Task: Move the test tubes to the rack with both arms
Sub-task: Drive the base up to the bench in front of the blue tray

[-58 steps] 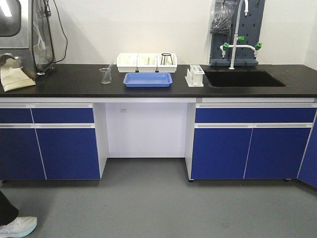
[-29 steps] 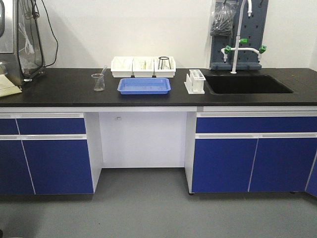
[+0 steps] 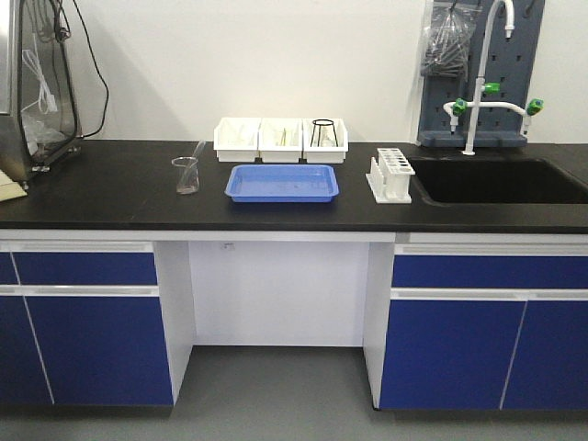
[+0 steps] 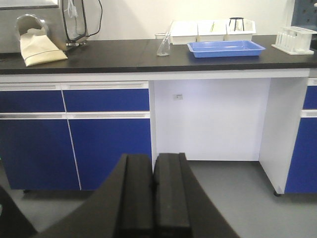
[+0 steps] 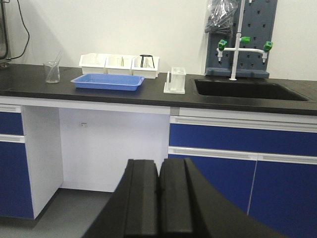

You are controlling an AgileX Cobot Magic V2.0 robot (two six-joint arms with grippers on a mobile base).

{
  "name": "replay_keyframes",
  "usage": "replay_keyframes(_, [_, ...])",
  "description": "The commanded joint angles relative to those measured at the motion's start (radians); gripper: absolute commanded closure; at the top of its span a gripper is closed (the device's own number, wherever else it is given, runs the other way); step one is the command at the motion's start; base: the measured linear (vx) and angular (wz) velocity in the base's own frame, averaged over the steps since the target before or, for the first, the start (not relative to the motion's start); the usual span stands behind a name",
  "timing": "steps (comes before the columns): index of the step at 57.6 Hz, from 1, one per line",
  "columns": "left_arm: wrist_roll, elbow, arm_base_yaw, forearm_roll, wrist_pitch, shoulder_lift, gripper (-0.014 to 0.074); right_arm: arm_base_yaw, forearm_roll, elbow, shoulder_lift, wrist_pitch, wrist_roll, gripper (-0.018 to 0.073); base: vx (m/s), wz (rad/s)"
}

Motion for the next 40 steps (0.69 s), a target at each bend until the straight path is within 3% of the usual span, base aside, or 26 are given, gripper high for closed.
replay_keyframes(1, [-0.008, -0.029, 0.000, -0.007, -0.078, -0.012, 0.0602, -0.006, -0.012, 0.014, -0.007, -0.080, 0.000, 0.0568, 0.46, 0.03])
replay_keyframes(40, [-0.008, -0.029, 0.000, -0.007, -0.078, -0.012, 0.0602, -0.006, -0.012, 0.014, -0.007, -0.077, 0.000, 0.0568, 0.49, -0.01])
